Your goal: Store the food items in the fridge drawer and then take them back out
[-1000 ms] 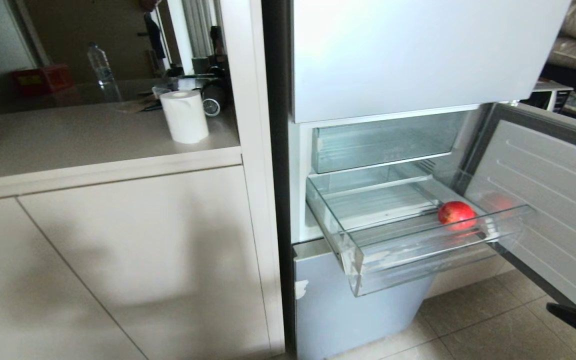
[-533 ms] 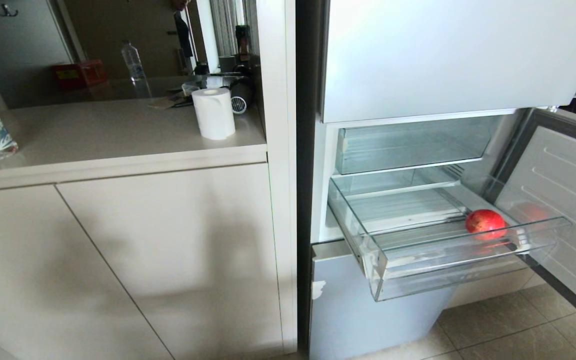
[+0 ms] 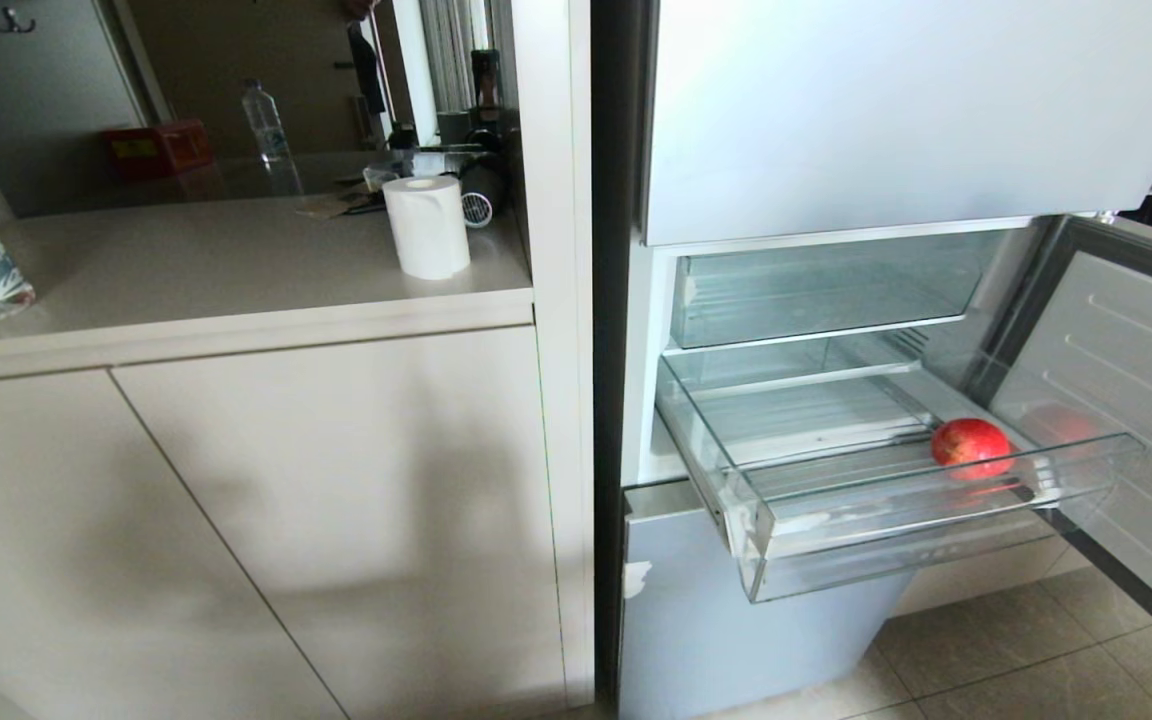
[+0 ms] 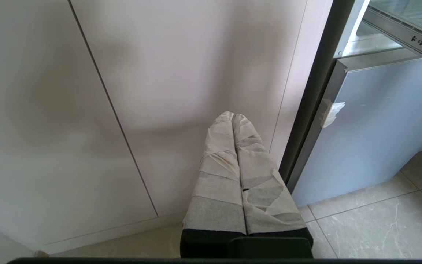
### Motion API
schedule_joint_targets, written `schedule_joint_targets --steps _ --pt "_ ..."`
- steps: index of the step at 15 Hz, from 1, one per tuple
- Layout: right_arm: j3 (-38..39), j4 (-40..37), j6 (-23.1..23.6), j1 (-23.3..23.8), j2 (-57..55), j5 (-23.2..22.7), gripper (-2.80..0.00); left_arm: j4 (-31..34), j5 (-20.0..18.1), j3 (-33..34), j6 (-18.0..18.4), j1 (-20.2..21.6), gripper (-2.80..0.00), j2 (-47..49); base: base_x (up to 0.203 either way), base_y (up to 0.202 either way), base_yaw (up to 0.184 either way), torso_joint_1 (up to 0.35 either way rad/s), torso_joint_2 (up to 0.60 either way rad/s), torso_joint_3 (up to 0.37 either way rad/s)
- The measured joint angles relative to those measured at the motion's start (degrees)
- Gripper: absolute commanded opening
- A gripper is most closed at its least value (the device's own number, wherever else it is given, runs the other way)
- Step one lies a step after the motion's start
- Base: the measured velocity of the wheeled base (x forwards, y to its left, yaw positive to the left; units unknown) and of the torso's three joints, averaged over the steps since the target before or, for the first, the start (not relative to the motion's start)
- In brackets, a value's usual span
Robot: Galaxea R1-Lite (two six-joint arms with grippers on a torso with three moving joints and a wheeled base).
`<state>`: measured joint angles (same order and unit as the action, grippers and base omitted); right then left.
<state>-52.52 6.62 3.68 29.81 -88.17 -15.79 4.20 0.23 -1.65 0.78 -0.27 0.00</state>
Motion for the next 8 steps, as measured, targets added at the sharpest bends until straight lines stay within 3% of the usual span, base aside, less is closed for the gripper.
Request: schedule_joint_targets --steps 3,8 --pt "-4.13 -0.34 -0.32 -6.90 -4.55 5.69 -2.80 0.01 0.00 0.00 -0.02 0.02 -2.80 0.00 0.000 0.000 0.000 0.000 0.00 0.000" --pt "-17.40 -3.19 -0.63 -14.05 -13.38 15.28 -2.80 0.01 0.00 0.00 -0.02 0.00 -2.80 0.00 0.000 0.000 0.000 0.000 0.00 0.000"
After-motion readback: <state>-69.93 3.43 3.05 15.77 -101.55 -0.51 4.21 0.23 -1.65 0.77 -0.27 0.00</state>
